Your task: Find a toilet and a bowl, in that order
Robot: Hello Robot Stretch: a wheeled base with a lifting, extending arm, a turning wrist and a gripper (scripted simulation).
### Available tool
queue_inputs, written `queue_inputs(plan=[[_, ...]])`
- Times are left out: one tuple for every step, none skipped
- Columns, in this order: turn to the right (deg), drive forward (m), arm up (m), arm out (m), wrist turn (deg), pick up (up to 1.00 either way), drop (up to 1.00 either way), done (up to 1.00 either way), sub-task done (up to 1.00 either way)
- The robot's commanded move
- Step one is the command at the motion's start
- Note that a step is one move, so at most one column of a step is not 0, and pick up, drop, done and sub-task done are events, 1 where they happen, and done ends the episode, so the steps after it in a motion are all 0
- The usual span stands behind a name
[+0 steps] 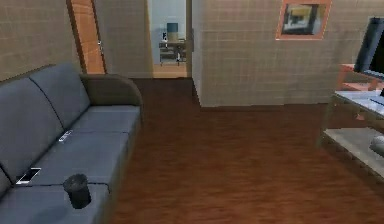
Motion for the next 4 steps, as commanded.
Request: queue_inputs(plan=[[-6.0, 0.00, 0.00, 0.00, 0.0, 0.00, 0.00, 0.00, 0.00], [0.0, 1.00, 0.00, 0.00, 0.0, 0.00, 0.00, 0.00, 0.00], [0.0, 1.00, 0.00, 0.00, 0.0, 0.00, 0.00, 0.00, 0.00], [0.0, 1.00, 0.00, 0.00, 0.0, 0.00, 0.00, 0.00, 0.00]])
